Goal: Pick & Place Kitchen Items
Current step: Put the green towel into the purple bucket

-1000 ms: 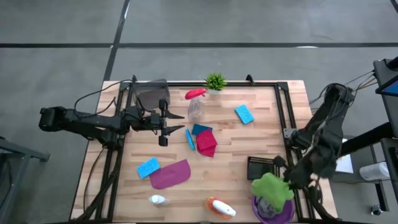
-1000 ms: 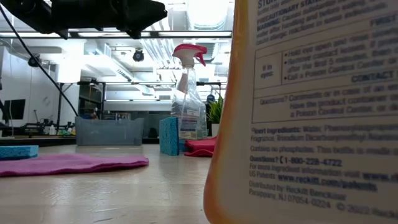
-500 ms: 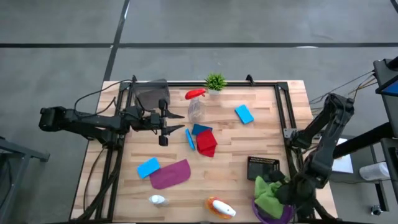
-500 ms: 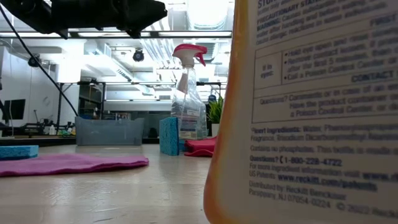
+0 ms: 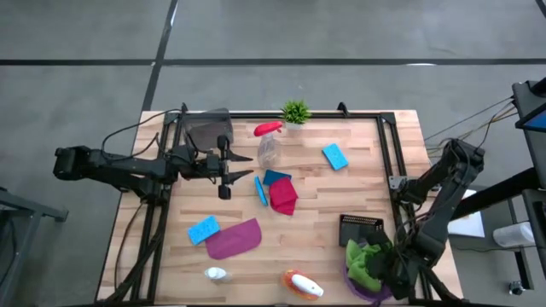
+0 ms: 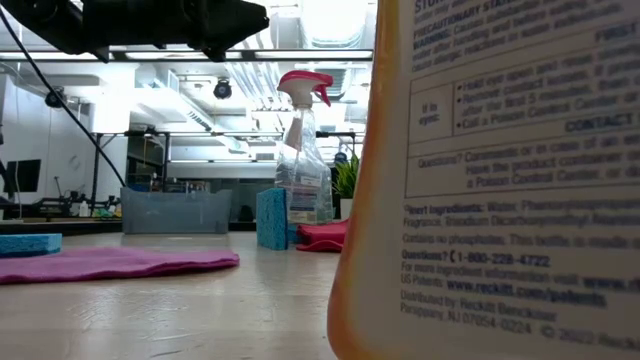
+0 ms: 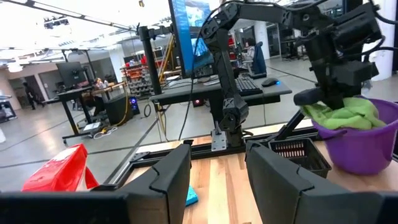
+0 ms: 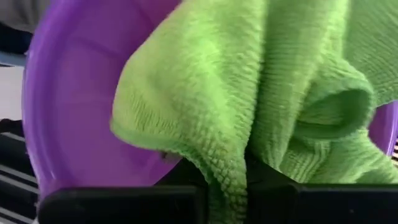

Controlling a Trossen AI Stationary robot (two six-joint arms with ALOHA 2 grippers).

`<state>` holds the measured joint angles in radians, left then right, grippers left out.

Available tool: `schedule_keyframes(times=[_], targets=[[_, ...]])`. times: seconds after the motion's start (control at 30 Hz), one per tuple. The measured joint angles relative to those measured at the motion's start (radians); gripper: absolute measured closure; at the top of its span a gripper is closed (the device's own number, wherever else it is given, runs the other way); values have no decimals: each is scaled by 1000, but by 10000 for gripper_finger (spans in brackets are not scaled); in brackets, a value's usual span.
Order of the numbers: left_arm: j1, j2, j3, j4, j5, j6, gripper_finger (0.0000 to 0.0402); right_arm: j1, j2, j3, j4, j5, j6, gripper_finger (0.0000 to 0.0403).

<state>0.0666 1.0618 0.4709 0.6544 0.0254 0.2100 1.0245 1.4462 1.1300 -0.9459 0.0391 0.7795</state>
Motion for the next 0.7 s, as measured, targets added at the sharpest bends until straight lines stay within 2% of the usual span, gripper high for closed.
schedule_keyframes(times=[0.13, 0.33, 0.53, 0.7], targets=[[0, 0, 0, 0, -4, 2, 246, 0, 30, 67, -70, 33, 0, 368], [0, 0, 0, 0, -4, 1, 246, 1, 72, 137, -98, 76, 0, 263], [0, 0, 0, 0, -4, 1, 246, 7, 100, 171, -102, -1, 37, 157], [0, 0, 0, 0, -4, 1, 246, 25, 89, 186, -107, -35, 111, 117]])
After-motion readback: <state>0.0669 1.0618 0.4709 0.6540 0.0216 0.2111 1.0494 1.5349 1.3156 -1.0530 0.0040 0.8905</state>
